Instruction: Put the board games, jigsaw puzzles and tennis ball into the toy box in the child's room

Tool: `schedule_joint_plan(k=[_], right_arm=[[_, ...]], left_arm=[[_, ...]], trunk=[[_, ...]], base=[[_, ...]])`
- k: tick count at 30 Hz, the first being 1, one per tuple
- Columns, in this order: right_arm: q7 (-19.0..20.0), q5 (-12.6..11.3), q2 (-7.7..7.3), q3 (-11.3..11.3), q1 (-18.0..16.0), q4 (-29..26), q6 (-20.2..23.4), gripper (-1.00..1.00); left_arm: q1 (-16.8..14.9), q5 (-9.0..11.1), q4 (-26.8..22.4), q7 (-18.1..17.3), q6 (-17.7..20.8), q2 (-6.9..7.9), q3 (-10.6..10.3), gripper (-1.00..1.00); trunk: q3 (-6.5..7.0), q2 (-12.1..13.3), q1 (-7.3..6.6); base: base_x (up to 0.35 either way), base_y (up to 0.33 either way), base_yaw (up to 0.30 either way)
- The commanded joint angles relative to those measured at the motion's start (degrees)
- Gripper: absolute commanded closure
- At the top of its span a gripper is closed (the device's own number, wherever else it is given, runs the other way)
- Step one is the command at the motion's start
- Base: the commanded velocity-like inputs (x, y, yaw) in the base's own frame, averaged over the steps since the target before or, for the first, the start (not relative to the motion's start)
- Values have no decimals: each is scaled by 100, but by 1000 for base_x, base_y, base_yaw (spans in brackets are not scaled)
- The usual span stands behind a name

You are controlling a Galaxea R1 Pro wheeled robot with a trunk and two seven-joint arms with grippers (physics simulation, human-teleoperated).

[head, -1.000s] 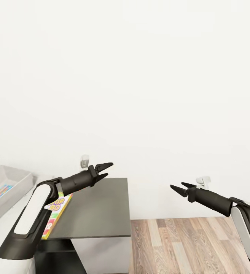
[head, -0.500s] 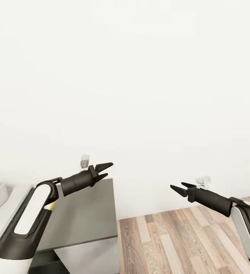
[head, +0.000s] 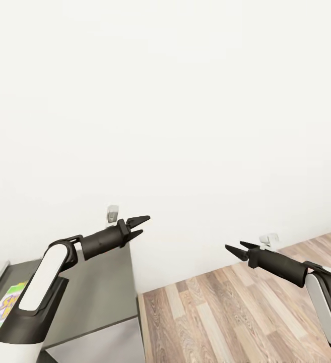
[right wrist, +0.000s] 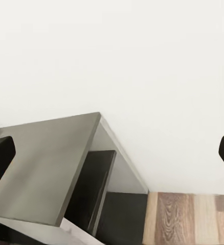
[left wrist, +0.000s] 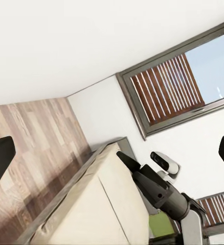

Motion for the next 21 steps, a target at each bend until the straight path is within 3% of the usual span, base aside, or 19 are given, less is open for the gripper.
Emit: schedule_joint_plan(k=[1,8,21], right_arm=[[11,-14,1,-4,-7,0,33,-100],[10,-14,2,-4,-7,0,33,-100],[10,-14,10,-4,-7,0,32,-100]], left_arm=[[-5,60,-7,61,7,4,-4,-100],[-5,57,-7,70,7,4,-8,-100],[-5,57,-7,79,7,1,-24,-100]], trunk=[[-13,-13,4],[-13,-13,4],[-13,-13,4]], base=[[0,-60,-290],[0,-142,-290],[0,-250,-290]])
